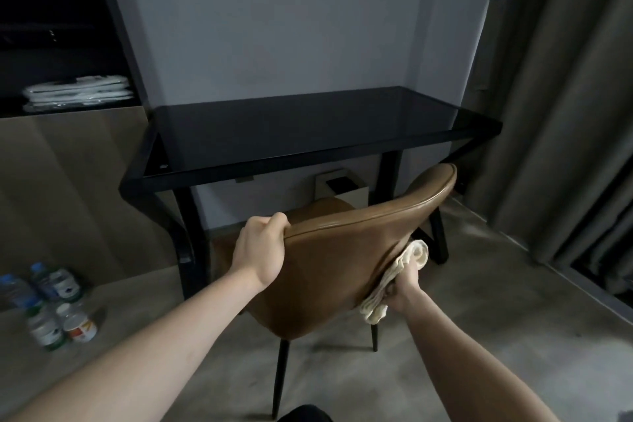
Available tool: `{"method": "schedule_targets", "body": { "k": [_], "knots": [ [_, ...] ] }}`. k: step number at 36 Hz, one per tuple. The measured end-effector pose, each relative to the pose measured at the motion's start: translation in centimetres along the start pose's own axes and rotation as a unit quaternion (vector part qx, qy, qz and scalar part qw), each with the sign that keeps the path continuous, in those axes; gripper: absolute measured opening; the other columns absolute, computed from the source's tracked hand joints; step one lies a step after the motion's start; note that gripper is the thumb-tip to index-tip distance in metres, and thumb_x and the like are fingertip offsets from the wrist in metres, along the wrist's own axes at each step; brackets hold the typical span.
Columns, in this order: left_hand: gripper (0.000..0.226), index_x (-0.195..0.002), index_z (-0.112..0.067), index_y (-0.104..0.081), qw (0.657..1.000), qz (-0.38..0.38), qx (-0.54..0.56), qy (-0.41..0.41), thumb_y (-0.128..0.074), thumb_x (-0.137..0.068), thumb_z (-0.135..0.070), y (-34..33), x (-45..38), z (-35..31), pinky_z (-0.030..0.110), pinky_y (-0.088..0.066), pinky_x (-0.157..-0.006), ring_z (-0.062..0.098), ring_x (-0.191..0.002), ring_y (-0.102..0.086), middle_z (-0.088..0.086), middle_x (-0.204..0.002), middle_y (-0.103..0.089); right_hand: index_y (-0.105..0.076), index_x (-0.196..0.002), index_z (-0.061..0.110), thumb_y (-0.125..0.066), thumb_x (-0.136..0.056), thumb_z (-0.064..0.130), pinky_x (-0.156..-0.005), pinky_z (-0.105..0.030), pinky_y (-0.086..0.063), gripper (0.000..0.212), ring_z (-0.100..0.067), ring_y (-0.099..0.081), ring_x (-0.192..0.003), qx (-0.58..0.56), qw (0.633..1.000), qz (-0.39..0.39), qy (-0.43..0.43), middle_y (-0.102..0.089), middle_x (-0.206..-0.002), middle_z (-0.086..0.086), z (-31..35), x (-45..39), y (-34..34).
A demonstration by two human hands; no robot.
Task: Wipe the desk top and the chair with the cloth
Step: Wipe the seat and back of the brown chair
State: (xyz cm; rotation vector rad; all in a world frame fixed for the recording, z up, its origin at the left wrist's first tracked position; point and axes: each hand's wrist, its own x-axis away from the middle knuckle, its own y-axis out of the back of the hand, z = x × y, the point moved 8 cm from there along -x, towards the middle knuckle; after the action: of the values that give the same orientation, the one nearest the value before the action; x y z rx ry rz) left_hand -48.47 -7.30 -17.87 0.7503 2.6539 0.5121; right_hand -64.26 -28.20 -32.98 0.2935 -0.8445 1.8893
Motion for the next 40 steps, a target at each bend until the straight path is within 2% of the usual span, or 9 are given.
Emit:
{"method": "schedule_targets", "body": {
  "k": [5, 9, 14, 17, 23, 27, 31, 35, 40],
  "knots": [
    [0.066, -0.072, 0.013, -0.053, 1.000, 0.000, 0.003, 0.010, -0.032, -0.082, -0.049, 0.1, 0.1, -0.1, 0.039, -0.040, -0.064, 0.028, -0.065, -0.052, 0.026, -0.066, -0.050, -0.069, -0.115, 0.013, -0.038, -0.094, 0.075, -0.119, -0.047, -0.036, 0.072, -0.035, -0.054, -0.131, -0.014, 1.000, 0.007, -0.014, -0.061, -0.139, -0.016, 2.0, 0.8, -0.7],
    [0.070, -0.071, 0.013, -0.052, 1.000, 0.006, 0.008, 0.009, -0.031, -0.079, -0.053, 0.1, 0.2, -0.1, 0.040, -0.041, -0.064, 0.036, -0.066, -0.054, 0.027, -0.065, -0.050, -0.071, -0.099, 0.015, -0.041, -0.100, 0.065, -0.110, -0.047, -0.044, 0.058, -0.033, -0.064, -0.105, 0.005, 0.998, 0.042, 0.050, -0.078, -0.090, -0.013, 6.8, 2.3, -1.4],
    [0.049, -0.059, -0.004, -0.040, 1.000, -0.003, 0.010, 0.021, -0.038, -0.092, -0.040, 0.3, 0.6, -0.3, 0.036, -0.034, -0.062, 0.025, -0.060, -0.044, 0.010, -0.057, -0.040, -0.073, -0.110, 0.011, -0.043, -0.100, 0.062, -0.107, -0.050, -0.048, 0.060, -0.036, -0.066, -0.112, -0.015, 0.992, 0.058, 0.115, -0.076, -0.100, -0.016, 12.6, 6.2, -2.3],
    [0.050, -0.055, -0.010, -0.036, 0.999, -0.014, 0.014, 0.025, -0.040, -0.101, -0.030, 0.6, 0.7, -0.2, 0.034, -0.032, -0.062, 0.024, -0.059, -0.043, 0.007, -0.055, -0.039, -0.071, -0.116, 0.010, -0.048, -0.098, 0.063, -0.089, -0.041, -0.056, 0.060, -0.027, -0.072, -0.097, -0.018, 0.988, 0.048, 0.145, -0.075, -0.104, -0.012, 14.5, 8.2, -2.2],
    [0.049, -0.054, -0.010, -0.039, 1.000, -0.015, 0.006, 0.026, -0.037, -0.091, -0.043, 0.6, 0.9, -0.5, 0.036, -0.035, -0.063, 0.026, -0.061, -0.046, 0.009, -0.057, -0.042, -0.066, -0.122, 0.018, -0.050, -0.098, 0.064, -0.073, -0.034, -0.053, 0.055, -0.018, -0.068, -0.092, 0.008, 0.984, 0.033, 0.175, -0.072, -0.101, -0.004, 13.4, 10.0, -2.4],
    [0.047, -0.053, -0.010, -0.038, 1.000, -0.005, 0.007, 0.025, -0.034, -0.082, -0.047, 0.4, 0.8, -0.3, 0.039, -0.036, -0.063, 0.027, -0.061, -0.045, 0.009, -0.055, -0.041, -0.064, -0.130, 0.018, -0.042, -0.094, 0.076, -0.087, -0.036, -0.052, 0.072, -0.017, -0.067, -0.098, -0.022, 0.985, 0.025, 0.169, -0.073, -0.113, -0.004, 11.7, 8.9, -2.6],
    [0.046, -0.054, -0.009, -0.037, 1.000, -0.004, 0.014, 0.014, -0.035, -0.082, -0.045, 0.2, 0.4, 0.0, 0.038, -0.035, -0.063, 0.025, -0.059, -0.042, 0.006, -0.054, -0.038, -0.070, -0.102, 0.017, -0.040, -0.099, 0.070, -0.066, -0.034, -0.049, 0.061, -0.019, -0.066, -0.083, -0.011, 0.995, 0.003, 0.096, -0.076, -0.072, -0.001, 7.8, 7.1, -2.1],
    [0.051, -0.055, -0.003, -0.041, 1.000, -0.006, 0.019, 0.005, -0.033, -0.083, -0.045, 0.1, 0.0, 0.3, 0.037, -0.036, -0.062, 0.026, -0.059, -0.046, 0.009, -0.054, -0.041, -0.062, -0.136, 0.012, -0.040, -0.098, 0.072, -0.095, -0.038, -0.047, 0.074, -0.028, -0.062, -0.117, -0.026, 0.999, -0.001, 0.042, -0.068, -0.129, -0.007, 2.4, 3.6, -1.3],
    [0.066, -0.068, 0.010, -0.055, 1.000, -0.001, 0.018, 0.000, -0.031, -0.083, -0.049, -0.1, -0.3, 0.9, 0.039, -0.043, -0.064, 0.030, -0.064, -0.054, 0.016, -0.060, -0.050, -0.058, -0.139, 0.021, -0.033, -0.090, 0.082, -0.121, -0.048, -0.032, 0.082, -0.029, -0.052, -0.135, -0.041, 0.999, -0.022, -0.012, -0.060, -0.142, -0.007, -4.7, -0.8, 0.5]
  ]
}}
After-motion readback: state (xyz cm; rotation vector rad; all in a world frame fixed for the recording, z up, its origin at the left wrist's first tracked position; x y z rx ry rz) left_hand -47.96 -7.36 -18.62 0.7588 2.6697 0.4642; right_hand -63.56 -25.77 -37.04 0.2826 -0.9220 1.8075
